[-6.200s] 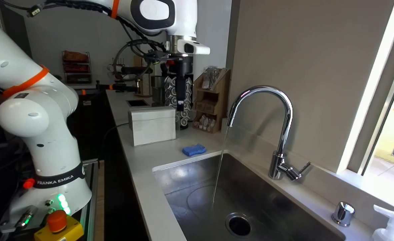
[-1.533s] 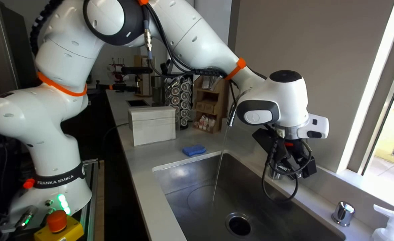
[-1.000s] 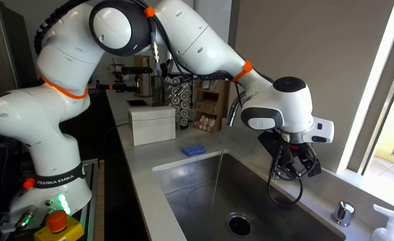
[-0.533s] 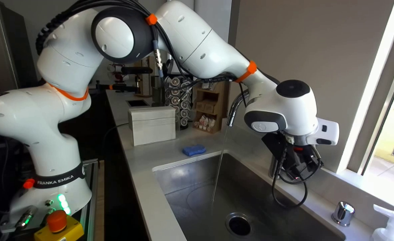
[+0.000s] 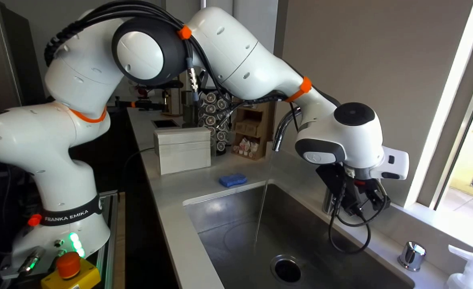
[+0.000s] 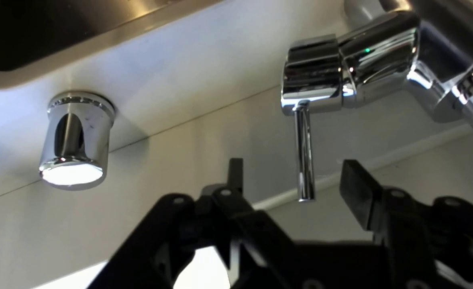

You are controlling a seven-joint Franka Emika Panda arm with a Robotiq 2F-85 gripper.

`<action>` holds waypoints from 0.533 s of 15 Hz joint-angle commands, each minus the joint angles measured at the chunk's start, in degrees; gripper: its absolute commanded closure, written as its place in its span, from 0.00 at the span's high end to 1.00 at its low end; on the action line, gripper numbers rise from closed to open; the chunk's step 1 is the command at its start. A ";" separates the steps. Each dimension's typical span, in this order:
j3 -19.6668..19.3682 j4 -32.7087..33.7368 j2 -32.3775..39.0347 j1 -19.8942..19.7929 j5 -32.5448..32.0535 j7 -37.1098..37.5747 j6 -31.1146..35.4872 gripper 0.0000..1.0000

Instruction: Turn off the tap

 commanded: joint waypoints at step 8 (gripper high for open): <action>4.57 2.55 3.08 -2.85 1.55 -3.54 0.91 0.10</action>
